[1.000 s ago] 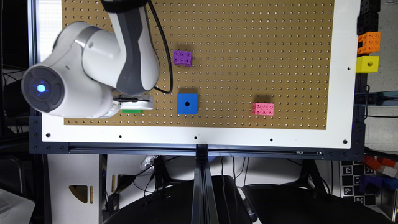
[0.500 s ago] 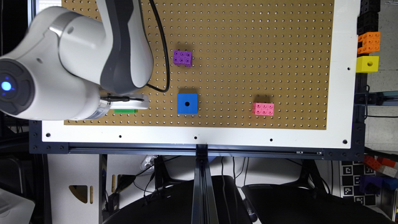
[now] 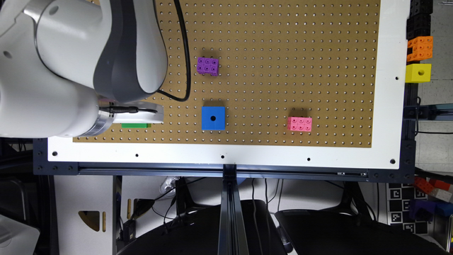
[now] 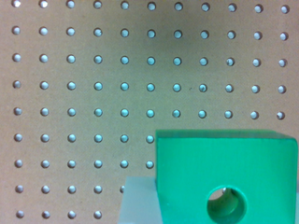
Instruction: Pick up green block.
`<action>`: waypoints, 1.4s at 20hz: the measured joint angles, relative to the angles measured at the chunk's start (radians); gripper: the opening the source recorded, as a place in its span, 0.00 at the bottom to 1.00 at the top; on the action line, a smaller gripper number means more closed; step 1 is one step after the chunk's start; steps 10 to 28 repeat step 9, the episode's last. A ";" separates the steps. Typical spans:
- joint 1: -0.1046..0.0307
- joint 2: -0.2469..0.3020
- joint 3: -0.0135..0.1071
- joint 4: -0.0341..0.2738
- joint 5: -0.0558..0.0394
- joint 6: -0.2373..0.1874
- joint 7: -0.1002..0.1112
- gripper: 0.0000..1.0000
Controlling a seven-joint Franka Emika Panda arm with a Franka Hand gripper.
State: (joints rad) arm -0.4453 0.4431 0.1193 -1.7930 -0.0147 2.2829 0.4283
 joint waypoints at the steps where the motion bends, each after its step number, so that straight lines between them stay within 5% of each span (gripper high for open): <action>1: 0.000 -0.004 0.000 0.000 0.0000 -0.004 0.000 0.00; 28: 0.000 -0.019 0.000 0.000 0.0000 -0.013 0.001 0.00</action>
